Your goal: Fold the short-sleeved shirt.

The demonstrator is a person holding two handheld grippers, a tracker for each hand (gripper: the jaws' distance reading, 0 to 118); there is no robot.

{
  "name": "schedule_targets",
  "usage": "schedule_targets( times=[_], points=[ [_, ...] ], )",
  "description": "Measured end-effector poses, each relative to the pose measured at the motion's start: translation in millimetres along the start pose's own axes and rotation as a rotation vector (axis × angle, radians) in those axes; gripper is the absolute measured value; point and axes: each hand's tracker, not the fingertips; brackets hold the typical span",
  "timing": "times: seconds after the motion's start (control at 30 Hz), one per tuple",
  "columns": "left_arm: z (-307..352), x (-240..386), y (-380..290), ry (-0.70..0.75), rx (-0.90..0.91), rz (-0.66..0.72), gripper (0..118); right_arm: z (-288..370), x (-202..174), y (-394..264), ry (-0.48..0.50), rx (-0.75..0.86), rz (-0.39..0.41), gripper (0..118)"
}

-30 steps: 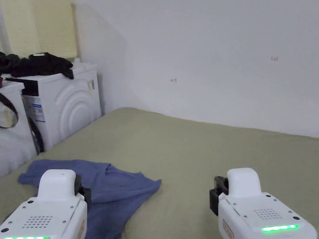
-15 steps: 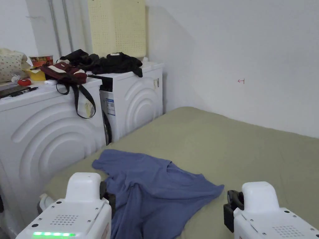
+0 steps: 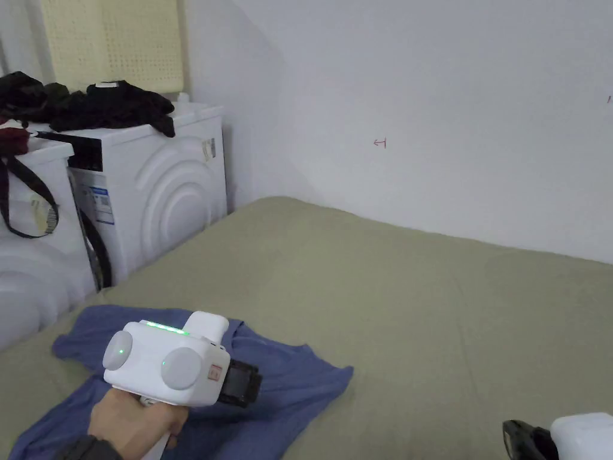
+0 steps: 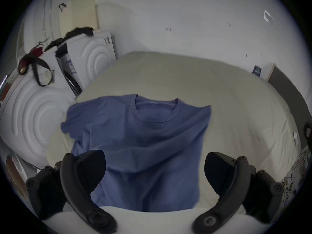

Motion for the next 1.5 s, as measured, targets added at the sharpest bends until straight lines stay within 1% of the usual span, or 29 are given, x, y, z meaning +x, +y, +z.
schedule_targets(
  times=[0.07, 0.1, 0.13, 0.23, 0.3, 0.33, 0.37, 0.4, 0.43, 0.5, 0.53, 0.63, 0.73, 0.87, 0.93, 1.03, 1.17, 1.23, 1.4, 1.5],
  points=[
    [-33.7, 2.4, 8.1, 0.002, -0.06, -0.011, 118, -5.0, 10.5, -2.4, -0.011, -0.022, -0.015, 6],
    [-31.4, 6.1, 3.9, -0.02, -0.068, -0.029, 118, -7.3, 15.1, -3.2, -0.013, -0.033, -0.034, 6],
    [-45.4, 8.2, 4.9, -0.028, -0.096, -0.039, 118, -10.0, 19.5, -4.0, -0.009, -0.043, -0.05, 6],
    [-77.1, 5.5, 7.6, 0.022, -0.176, -0.046, 118, -16.5, 28.0, -7.1, 0.002, -0.059, -0.079, 6],
    [-89.0, 0.8, 2.4, -0.008, -0.192, 0.027, 115, -18.1, 30.0, -9.8, 0.009, -0.067, -0.092, 6],
    [-90.6, -2.6, -1.1, -0.03, -0.205, 0.102, 108, -18.4, 31.0, -11.4, 0.012, -0.072, -0.091, 6],
    [-77.1, -3.5, -3.3, -0.074, -0.218, 0.179, 86, -18.6, 31.8, -13.1, 0.013, -0.075, -0.091, 6],
    [-74.7, -5.8, -8.8, -0.131, -0.177, 0.219, 26, -18.9, 32.1, -14.5, 0.012, -0.075, -0.092, 6],
    [-73.5, -3.9, -14.2, -0.123, -0.135, 0.214, 1, -19.1, 31.7, -15.5, 0.013, -0.076, -0.094, 6],
    [-75.0, -4.9, -12.4, -0.052, -0.122, 0.189, 1, -18.8, 31.9, -17.1, 0.014, -0.074, -0.102, 6],
    [-74.5, -2.1, -14.5, -0.082, -0.135, 0.194, 1, -17.8, 31.9, -17.6, 0.013, -0.074, -0.109, 6],
    [-64.8, 0.2, -6.7, -0.073, -0.105, 0.161, 1, -13.9, 32.3, -18.9, 0.021, -0.074, -0.117, 6],
    [-40.0, 9.6, 3.4, -0.07, 0.007, 0.105, 1, -10.2, 33.8, -20.3, 0.016, -0.074, -0.108, 6],
    [-11.8, 29.3, 27.9, -0.03, 0.079, -0.022, 1, -4.3, 41.8, -21.6, 0.009, -0.061, -0.132, 6],
    [-4.6, 38.0, 39.4, -0.04, 0.083, -0.03, 1, -1.1, 46.5, -22.4, -0.001, -0.057, -0.147, 6],
    [7.1, 63.4, 56.8, -0.091, 0.163, -0.065, 1, 4.9, 56.9, -25.7, -0.02, -0.048, -0.177, 6],
    [17.4, 125.0, 92.6, -0.151, 0.231, -0.173, 1, 16.0, 75.2, -31.2, -0.058, -0.05, -0.2, 6],
    [21.6, 165.1, 110.4, -0.213, 0.273, -0.236, 1, 23.9, 86.5, -32.5, -0.09, -0.046, -0.21, 6],
    [15.1, 288.3, 154.9, -0.381, 0.307, -0.388, 1, 47.3, 124.1, -36.6, -0.193, -0.035, -0.249, 6],
    [21.2, 372.4, 168.1, -0.49, 0.326, -0.478, 1, 66.2, 144.8, -37.1, -0.262, -0.024, -0.251, 6]
  ],
)
